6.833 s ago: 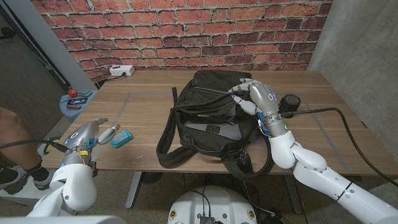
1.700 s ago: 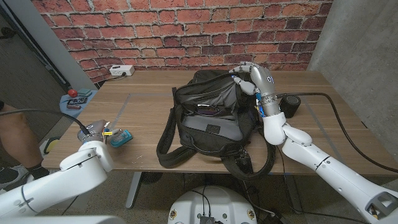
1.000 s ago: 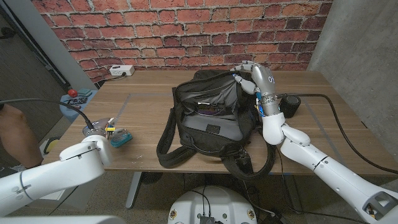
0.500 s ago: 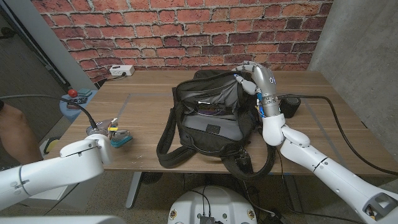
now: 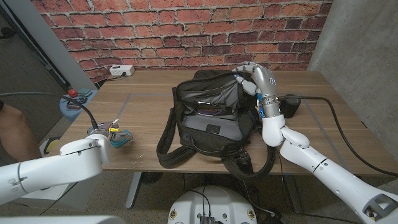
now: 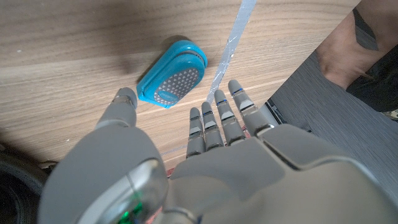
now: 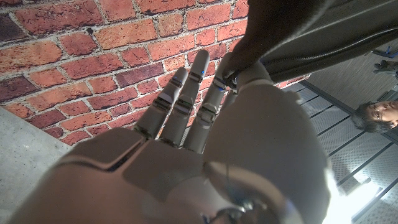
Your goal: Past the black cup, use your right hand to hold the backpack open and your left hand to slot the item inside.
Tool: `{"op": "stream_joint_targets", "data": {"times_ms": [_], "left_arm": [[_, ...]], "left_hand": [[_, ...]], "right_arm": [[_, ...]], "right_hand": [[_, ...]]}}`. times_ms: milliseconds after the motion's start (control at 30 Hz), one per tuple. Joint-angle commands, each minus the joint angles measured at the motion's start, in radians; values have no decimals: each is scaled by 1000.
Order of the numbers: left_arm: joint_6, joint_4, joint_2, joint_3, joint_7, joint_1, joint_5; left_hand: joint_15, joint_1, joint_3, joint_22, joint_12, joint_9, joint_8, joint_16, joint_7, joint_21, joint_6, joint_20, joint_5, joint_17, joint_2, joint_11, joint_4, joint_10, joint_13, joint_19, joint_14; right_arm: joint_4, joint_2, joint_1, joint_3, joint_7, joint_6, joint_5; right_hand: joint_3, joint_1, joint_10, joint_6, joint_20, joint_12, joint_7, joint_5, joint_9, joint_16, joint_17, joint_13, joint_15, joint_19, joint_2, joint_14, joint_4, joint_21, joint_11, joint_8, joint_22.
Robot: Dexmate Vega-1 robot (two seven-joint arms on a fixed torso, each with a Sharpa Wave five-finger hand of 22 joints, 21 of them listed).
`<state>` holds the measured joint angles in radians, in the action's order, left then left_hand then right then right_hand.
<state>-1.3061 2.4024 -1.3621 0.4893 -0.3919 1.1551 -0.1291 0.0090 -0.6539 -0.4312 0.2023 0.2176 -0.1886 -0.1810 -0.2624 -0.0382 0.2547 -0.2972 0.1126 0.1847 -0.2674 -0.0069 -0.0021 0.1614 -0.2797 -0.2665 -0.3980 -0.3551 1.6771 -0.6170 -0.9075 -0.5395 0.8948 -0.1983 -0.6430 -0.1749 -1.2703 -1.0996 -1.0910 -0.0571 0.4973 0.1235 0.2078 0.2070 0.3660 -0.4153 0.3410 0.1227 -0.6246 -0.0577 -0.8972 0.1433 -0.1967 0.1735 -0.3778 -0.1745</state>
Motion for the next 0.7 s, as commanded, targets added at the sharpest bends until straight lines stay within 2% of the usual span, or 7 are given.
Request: {"op": "stream_joint_targets", "data": {"times_ms": [33,333,567,700], "left_arm": [[2,-6,-20,34,24,-28,-11],[19,-16,-25,52,29,-39,-3],[11,-28,-15,83,47,-70,16],[12,-35,-10,120,66,-102,48]], "left_hand": [[5,-8,3,2,-4,-3,-2,0,0,-3,8,1,-2,-4,-4,0,-2,8,-3,8,8],[3,-16,3,3,1,-3,-9,-3,-1,-3,-2,2,-1,-6,0,-4,-2,3,-6,8,6],[-3,-21,5,3,7,-4,-14,-9,2,-1,-10,0,-1,-9,2,-8,-3,-7,-10,2,-2],[-6,-26,5,3,12,-4,-19,-14,2,0,-21,0,0,-11,4,-14,-1,-15,-12,-1,-9]], "right_arm": [[10,-4,-1,-5,-7,5,-3],[14,-2,0,-5,-11,9,-2],[13,5,3,-6,-12,12,1],[9,3,6,-7,-13,6,1]], "right_hand": [[5,-16,-11,-7,-124,0,-2,6,4,-3,-5,3,118,-4,-19,-7,0,-8,-2,-2,-2],[8,-16,-10,-8,-125,-1,-3,6,4,-5,-7,5,118,-4,-19,-9,0,-9,-2,-2,-2],[10,-17,-9,-9,-125,-2,-2,7,4,-7,-8,6,118,-3,-21,-10,-1,-8,1,-1,-2],[11,-18,-10,-9,-125,-2,-4,6,4,-8,-10,7,118,-3,-21,-11,-1,-8,0,-1,-2]]}}
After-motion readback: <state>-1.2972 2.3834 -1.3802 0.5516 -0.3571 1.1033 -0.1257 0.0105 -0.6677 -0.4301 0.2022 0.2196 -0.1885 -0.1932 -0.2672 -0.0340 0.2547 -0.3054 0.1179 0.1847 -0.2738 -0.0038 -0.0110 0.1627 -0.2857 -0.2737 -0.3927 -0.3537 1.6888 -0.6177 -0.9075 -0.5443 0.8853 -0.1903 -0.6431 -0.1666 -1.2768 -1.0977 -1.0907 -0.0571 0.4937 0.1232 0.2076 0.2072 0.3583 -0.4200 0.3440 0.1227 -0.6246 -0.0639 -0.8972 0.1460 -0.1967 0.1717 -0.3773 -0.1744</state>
